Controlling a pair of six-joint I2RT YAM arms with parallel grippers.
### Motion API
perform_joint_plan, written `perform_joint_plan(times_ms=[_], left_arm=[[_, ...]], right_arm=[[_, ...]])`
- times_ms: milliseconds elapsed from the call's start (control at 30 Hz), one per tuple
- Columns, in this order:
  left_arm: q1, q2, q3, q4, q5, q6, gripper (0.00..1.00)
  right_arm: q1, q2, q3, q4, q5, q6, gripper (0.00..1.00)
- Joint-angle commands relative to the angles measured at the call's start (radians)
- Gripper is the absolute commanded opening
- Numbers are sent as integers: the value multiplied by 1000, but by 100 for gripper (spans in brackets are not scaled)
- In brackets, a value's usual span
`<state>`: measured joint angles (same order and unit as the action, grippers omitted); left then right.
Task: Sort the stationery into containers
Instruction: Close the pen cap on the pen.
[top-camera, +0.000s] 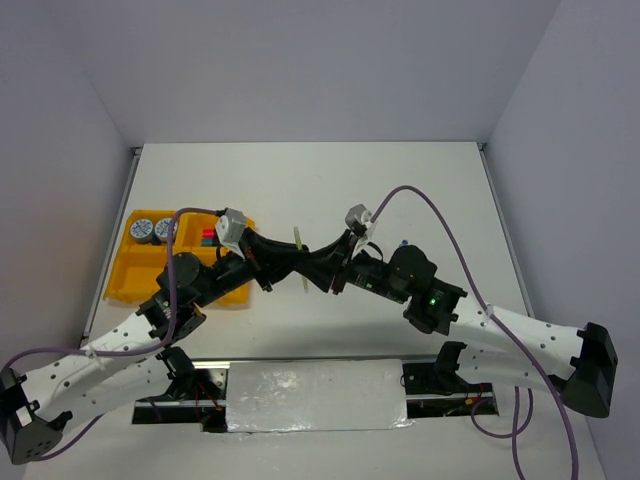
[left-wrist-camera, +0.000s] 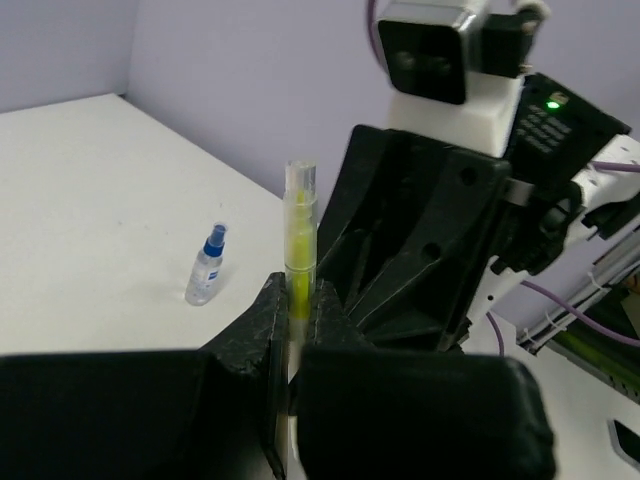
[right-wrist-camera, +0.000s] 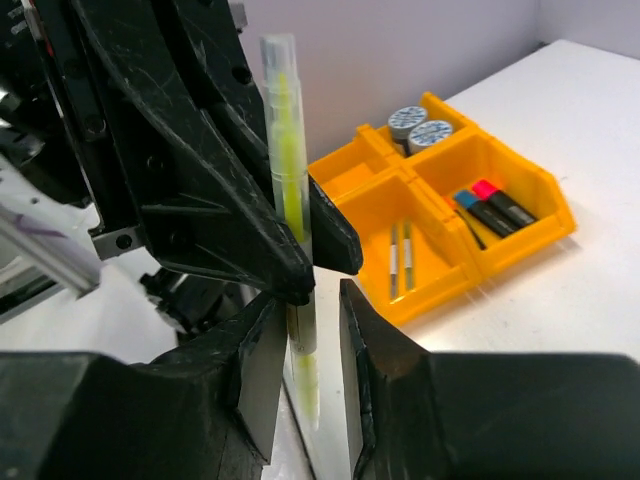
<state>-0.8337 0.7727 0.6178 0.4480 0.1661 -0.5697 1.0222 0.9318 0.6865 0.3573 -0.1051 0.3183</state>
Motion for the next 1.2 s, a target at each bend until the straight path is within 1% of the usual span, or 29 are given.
perform_joint_plan(times_ms=[0,33,100,133,233,267,300,333,367,400,467,500,633,733,800,867,1000,1033,1100,1133,1167], left_arm=[[-1,-32,60,81,125,56,0],[-1,-32,62,84,131,56,0],[-2,-33,60,103,144,48,0],[-1,-36,60,104,142,45,0],[-1,-30,66,97,136,48,0],[-1,-29,71,78,115,50,3],[-1,-21,77,58,95,53,26],[-1,-18,92,37,76,62,44],[-2,-15,103,20,64,68,57],[-1,-10,132,-14,43,77,68],[-2,-9,169,-52,21,90,70],[-2,-6,213,-104,-20,96,72],[-1,13,310,-225,-108,122,72],[-1,40,365,-302,-132,126,71],[-1,56,382,-330,-135,125,68],[-1,62,385,-354,-142,120,68],[-1,66,381,-362,-114,107,65],[-1,71,384,-367,-106,105,63],[-1,80,390,-385,-94,97,55],[-1,83,392,-387,-77,96,46],[-1,83,390,-387,-71,94,42]], right_arm=[[-10,19,25,97,-74,18,33],[-11,22,27,103,-90,22,33],[-13,28,38,112,-103,31,27],[-13,32,42,115,-114,33,22],[-13,27,50,121,-119,41,0],[-13,27,50,121,-122,42,0],[-11,21,47,123,-122,41,0],[-13,18,42,124,-120,39,0],[-13,16,39,120,-110,33,0],[-13,13,35,114,-104,30,0],[-16,12,30,105,-99,22,0],[-16,13,28,106,-100,22,0],[-13,32,48,103,-119,24,0],[-14,38,59,100,-117,24,0],[-14,38,64,92,-113,22,0],[-13,36,68,89,-113,22,0],[-16,45,87,74,-111,18,0],[-14,47,90,69,-108,16,0],[-16,50,96,65,-104,13,0],[-16,50,99,59,-96,13,0],[-16,50,99,55,-94,11,0]])
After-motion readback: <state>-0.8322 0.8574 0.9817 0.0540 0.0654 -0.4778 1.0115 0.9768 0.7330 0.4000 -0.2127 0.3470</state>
